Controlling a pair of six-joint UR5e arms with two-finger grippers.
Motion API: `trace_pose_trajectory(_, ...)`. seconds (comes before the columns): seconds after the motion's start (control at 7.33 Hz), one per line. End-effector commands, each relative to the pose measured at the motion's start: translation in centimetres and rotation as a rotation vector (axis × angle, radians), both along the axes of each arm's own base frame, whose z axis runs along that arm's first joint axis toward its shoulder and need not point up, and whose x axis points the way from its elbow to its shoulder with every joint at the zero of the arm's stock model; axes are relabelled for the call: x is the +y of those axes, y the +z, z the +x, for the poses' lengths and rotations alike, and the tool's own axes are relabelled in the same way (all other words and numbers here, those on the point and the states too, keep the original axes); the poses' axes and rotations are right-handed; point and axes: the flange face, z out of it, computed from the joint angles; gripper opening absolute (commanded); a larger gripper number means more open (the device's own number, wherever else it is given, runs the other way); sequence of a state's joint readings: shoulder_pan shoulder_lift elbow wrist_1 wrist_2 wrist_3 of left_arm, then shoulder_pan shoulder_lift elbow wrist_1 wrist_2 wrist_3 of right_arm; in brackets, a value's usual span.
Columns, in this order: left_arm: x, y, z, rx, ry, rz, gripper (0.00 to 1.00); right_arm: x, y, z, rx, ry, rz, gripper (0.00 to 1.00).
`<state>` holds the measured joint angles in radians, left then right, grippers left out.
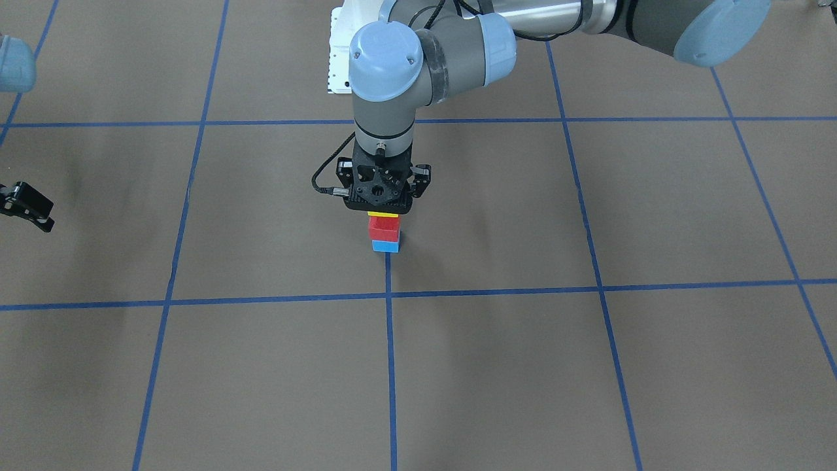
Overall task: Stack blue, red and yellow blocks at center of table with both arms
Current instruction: 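Lower the yellow cube onto the red cube with the left gripper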
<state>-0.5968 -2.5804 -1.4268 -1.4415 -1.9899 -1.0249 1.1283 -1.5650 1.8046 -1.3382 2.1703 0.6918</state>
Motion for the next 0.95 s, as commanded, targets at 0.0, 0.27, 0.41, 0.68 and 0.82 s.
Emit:
trace_pose_trajectory(0.0, -0.59, 0.70, 0.60, -0.020, -0.010, 0.003, 0.00, 0.14, 1.03, 0.82, 0.013, -0.006, 0.002, 1.00)
trace_pose_trajectory(0.27, -0.62, 0.63, 0.63, -0.019, -0.009, 0.005, 0.00, 0.08, 1.03, 0.79, 0.013, -0.006, 0.002, 1.00)
trace_pose_trajectory(0.41, -0.71, 0.36, 0.77, -0.019, -0.009, 0.005, 0.00, 0.08, 1.03, 0.79, 0.013, -0.006, 0.002, 1.00)
trace_pose_trajectory(0.68, -1.17, 0.28, 1.45, -0.021, -0.010, 0.002, 0.00, 0.08, 1.01, 0.79, 0.013, -0.006, 0.003, 1.00)
trace_pose_trajectory(0.82, -1.20, 0.34, 1.49, -0.022, -0.010, 0.002, 0.00, 0.08, 1.01, 0.79, 0.013, -0.006, 0.003, 1.00)
